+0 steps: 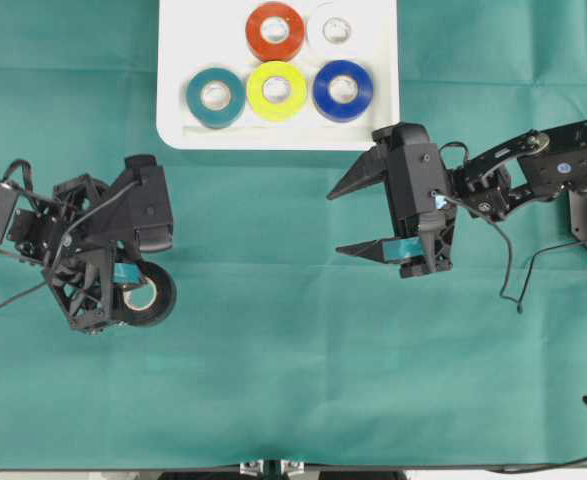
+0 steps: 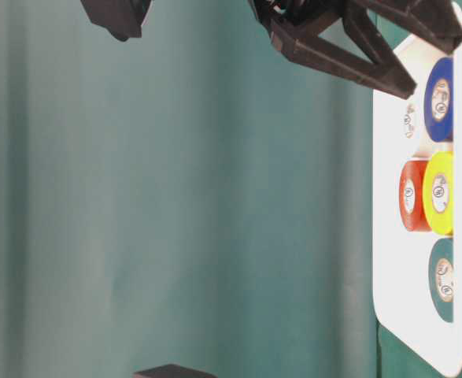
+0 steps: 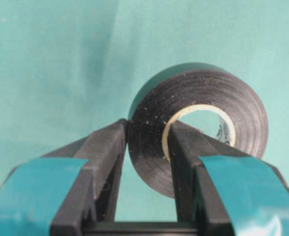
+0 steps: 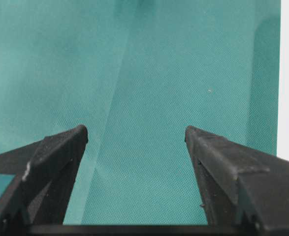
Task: Put the tape alternately from left to right into the white case.
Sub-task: 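Lift the black roll with the left gripper and carry it into the tray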
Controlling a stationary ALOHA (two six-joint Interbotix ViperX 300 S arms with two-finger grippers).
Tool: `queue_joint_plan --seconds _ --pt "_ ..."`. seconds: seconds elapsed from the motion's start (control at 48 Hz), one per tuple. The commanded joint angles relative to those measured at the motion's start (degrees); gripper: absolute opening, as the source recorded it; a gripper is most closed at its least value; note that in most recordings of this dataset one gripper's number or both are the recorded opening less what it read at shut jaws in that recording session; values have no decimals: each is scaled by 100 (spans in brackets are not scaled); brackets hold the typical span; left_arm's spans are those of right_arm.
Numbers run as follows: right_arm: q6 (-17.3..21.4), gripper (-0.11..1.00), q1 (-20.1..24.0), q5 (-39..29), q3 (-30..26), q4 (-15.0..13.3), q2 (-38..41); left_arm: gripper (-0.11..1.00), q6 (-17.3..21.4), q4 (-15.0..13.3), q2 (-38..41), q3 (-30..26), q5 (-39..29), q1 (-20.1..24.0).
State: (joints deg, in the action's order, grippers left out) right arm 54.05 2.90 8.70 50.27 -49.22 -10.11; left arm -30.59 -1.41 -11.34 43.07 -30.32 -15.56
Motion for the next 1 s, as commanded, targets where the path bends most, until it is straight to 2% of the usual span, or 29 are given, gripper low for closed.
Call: queue_joint_plan --seconds 0.0,0.208,0.312,0.604,0.979 --pt "9 84 35 18 -123 18 -44 -5 26 18 -141 -141 0 70" --pt "9 84 35 18 -132 26 -44 -5 53 35 -149 -167 -9 343" --pt "9 84 35 18 -132 18 -44 -5 202 35 -167 -211 -9 589" --pt "9 84 35 18 -123 18 -44 -5 1389 44 -229 -334 0 1512" --pt "9 84 35 18 -123 18 -44 -5 2417 35 -35 -580 167 2663"
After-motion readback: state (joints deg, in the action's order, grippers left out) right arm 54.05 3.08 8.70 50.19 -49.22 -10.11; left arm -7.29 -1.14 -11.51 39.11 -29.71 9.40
